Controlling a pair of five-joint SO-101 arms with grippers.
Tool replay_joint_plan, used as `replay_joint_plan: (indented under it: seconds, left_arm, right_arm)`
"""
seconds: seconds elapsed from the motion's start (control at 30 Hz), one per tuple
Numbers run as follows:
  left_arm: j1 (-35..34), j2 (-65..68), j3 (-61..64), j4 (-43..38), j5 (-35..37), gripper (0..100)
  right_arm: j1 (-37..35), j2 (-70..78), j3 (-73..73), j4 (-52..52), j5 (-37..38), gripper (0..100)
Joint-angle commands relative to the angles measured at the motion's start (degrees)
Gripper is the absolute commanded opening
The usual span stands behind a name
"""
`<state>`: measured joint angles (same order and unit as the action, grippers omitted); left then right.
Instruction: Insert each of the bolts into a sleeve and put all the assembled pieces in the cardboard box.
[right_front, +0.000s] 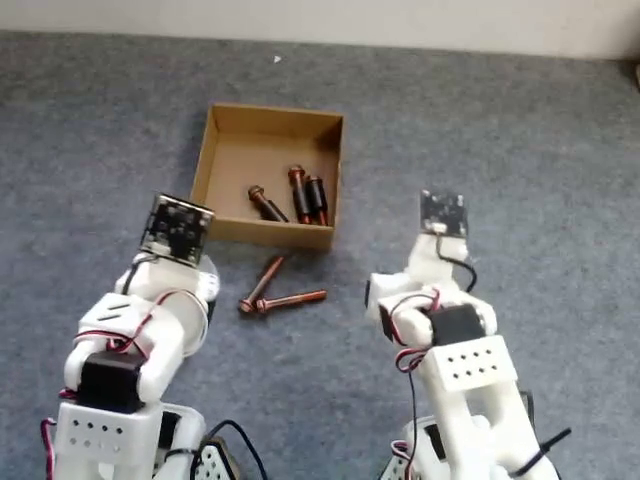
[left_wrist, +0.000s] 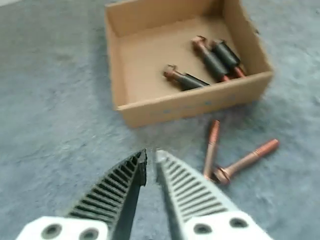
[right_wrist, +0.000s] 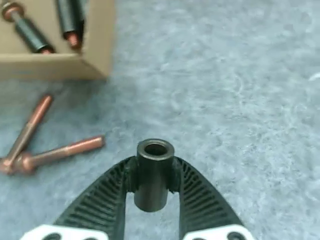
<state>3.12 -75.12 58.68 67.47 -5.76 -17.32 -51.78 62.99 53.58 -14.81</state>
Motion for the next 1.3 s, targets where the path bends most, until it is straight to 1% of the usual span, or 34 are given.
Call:
replay_joint_plan:
  seconds: [0.0, 0.1, 0.23, 0.4, 0.57, 0.63, 0.73, 0.8, 0.87, 0.97, 1.1, 1.17, 1.27]
  left_arm:
    - [4.4, 0.3, -2.9, 1.1, -0.9, 12]
    - [7.4, 4.6, -3.5, 0.9, -0.9, 12]
    - [11.7, 16.8, -7.3, 1.1, -0.9, 12]
    - [15.4, 31.3, -13.1, 1.0, -0.8, 12]
    - [16.0, 43.0, -16.2, 0.7, -0.8, 19]
    - [16.0, 46.5, -17.1, -0.3, -0.8, 19]
    - [16.1, 50.2, -17.3, -4.0, 0.3, 18]
    - [16.1, 52.1, -17.4, -6.1, 5.4, 19]
    - [16.2, 53.1, -17.4, -7.3, 13.0, 19]
    - [16.9, 53.8, -17.5, -7.5, 24.0, 18]
    - [19.6, 54.0, -17.5, -7.0, 35.8, 18]
    - [21.0, 54.0, -17.2, -7.4, 41.4, 16]
    - [21.1, 54.0, -17.4, -7.5, 51.0, 14]
  right_arm:
    - [2.8, -2.2, 0.9, -5.1, -1.0, 0.4]
    - [4.1, -2.2, 1.4, -6.5, -1.0, 0.4]
    - [4.4, -2.2, 1.4, -6.6, -1.0, 0.4]
    - [5.3, -2.2, 1.5, -6.7, -1.0, 0.4]
    - [8.1, -2.2, 1.2, -6.7, -1.0, 0.4]
    - [8.6, -2.2, 1.1, -6.7, -1.0, 0.4]
    - [8.7, -2.2, 1.1, -6.7, -1.0, 0.4]
    - [8.7, -2.2, 1.1, -6.7, -1.0, 0.4]
    - [8.7, -2.2, 1.1, -6.7, -1.0, 0.4]
    - [8.7, -2.2, 1.1, -6.7, -1.0, 0.4]
    - [8.7, -2.2, 1.1, -6.7, -1.0, 0.4]
    - [8.7, -2.2, 1.1, -6.7, -1.0, 0.4]
    - [8.7, -2.2, 1.1, -6.7, -1.0, 0.4]
